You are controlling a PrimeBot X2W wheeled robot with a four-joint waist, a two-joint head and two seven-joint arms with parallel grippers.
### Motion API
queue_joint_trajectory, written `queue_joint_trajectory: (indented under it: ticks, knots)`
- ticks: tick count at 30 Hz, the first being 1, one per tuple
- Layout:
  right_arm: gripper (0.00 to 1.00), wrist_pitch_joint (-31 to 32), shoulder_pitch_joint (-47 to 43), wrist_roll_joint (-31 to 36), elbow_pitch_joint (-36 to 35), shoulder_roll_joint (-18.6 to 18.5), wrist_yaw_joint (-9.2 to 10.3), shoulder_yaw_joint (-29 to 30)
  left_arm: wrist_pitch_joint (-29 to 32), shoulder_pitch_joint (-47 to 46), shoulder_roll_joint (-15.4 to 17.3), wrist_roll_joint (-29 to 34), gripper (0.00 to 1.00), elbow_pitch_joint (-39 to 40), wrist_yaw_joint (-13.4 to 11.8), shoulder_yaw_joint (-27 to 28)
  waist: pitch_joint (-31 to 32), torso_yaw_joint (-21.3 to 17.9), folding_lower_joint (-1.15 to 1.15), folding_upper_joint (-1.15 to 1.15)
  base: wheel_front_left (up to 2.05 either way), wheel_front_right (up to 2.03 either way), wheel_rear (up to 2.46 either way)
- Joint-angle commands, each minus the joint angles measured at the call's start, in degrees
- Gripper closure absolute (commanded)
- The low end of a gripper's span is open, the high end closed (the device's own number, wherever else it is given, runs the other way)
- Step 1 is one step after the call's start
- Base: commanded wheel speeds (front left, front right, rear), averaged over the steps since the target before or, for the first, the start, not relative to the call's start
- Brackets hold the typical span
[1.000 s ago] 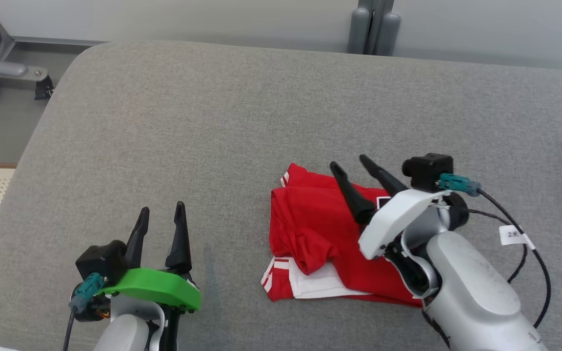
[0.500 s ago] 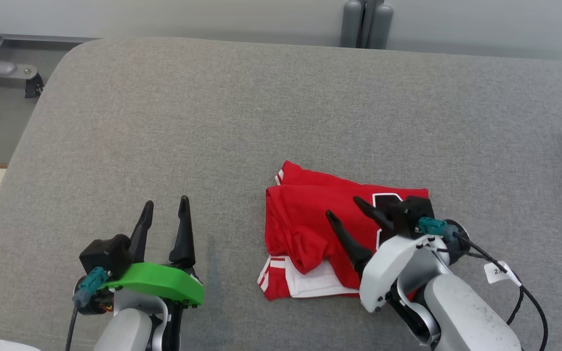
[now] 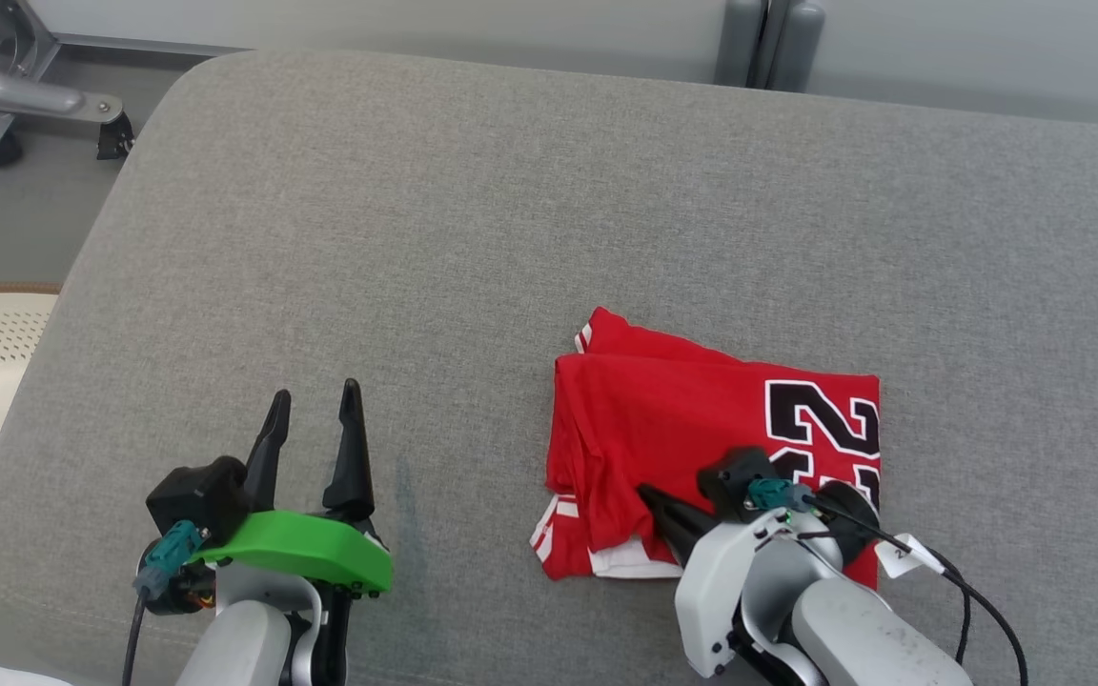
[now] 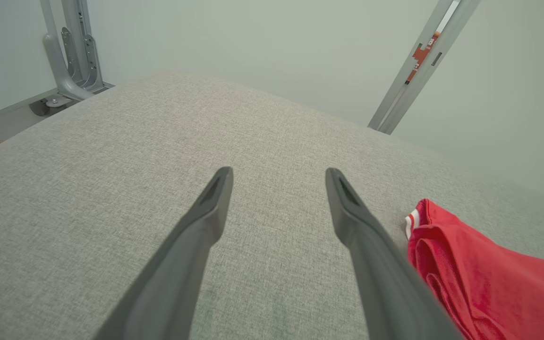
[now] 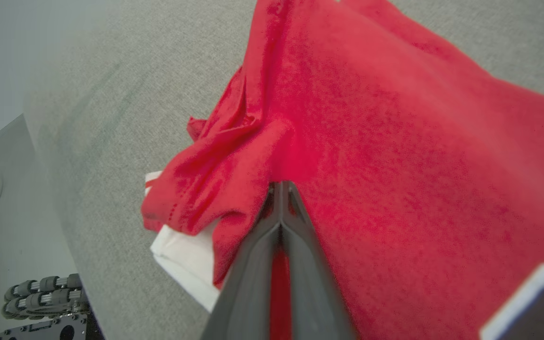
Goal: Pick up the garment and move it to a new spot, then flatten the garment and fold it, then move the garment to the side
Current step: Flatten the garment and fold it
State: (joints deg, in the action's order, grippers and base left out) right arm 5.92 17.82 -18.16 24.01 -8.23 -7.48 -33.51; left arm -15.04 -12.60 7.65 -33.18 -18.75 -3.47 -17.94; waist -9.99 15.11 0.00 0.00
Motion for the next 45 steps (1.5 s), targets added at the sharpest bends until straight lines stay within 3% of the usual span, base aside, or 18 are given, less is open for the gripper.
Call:
queue_joint_trajectory:
  ticks: [1, 11, 17, 20, 21, 22, 38, 45]
  knots:
    - [1.00, -0.6, 1.1, -0.9, 1.1, 0.5, -0.02, -1.3, -0.2, -0.6, -0.2, 0.5, 0.00, -0.1, 0.5, 0.3, -0.2, 0.2, 0.00, 0.00, 0.00, 0.00, 0.00]
    - [1.00, -2.0, 5.7, -4.7, 8.3, 2.9, -0.02, -9.8, -0.2, -0.9, -0.6, 1.0, 0.00, -0.7, 0.7, 0.7, -0.2, 0.3, 0.00, 0.00, 0.00, 0.00, 0.00]
    - [0.99, -7.2, 8.1, -5.1, 8.9, 3.0, -0.02, -8.5, -0.2, -0.3, -0.6, 1.2, 0.00, -0.6, 0.9, 1.3, 0.2, -0.6, 0.00, 0.00, 0.00, 0.00, 0.00]
    - [0.60, -10.0, 8.4, -4.7, 7.9, 3.1, -0.02, -5.6, -0.2, -0.3, -0.6, 1.6, 0.00, -0.5, 1.0, 1.3, 0.8, -1.5, 0.00, 0.00, 0.00, 0.00, 0.00]
    - [0.39, -11.1, 8.4, -4.3, 7.5, 3.1, -0.02, -4.2, -0.2, -0.4, -0.7, 1.7, 0.00, -0.4, 1.0, 1.3, 1.1, -1.9, 0.00, 0.00, 0.00, 0.00, 0.00]
    - [0.00, -11.8, 8.2, -4.0, 7.1, 3.0, -0.02, -3.0, -0.2, -0.4, -0.8, 1.9, 0.00, -0.3, 1.1, 1.3, 1.3, -2.3, 0.00, 0.00, 0.00, 0.00, 0.00]
    - [0.00, -15.6, -7.5, 6.9, -6.8, 3.9, -0.02, 25.7, -0.2, 1.8, -3.6, 4.7, 0.00, -0.8, 2.9, 2.8, 5.5, -10.0, 0.00, 0.00, 0.00, 0.00, 0.00]
    - [0.00, -15.3, -13.5, 9.0, -12.1, 5.1, -0.02, 30.5, -0.2, 5.8, -4.0, 6.3, 0.00, -0.2, 3.4, 5.2, 7.6, -11.4, 0.00, 0.00, 0.00, 0.00, 0.00]
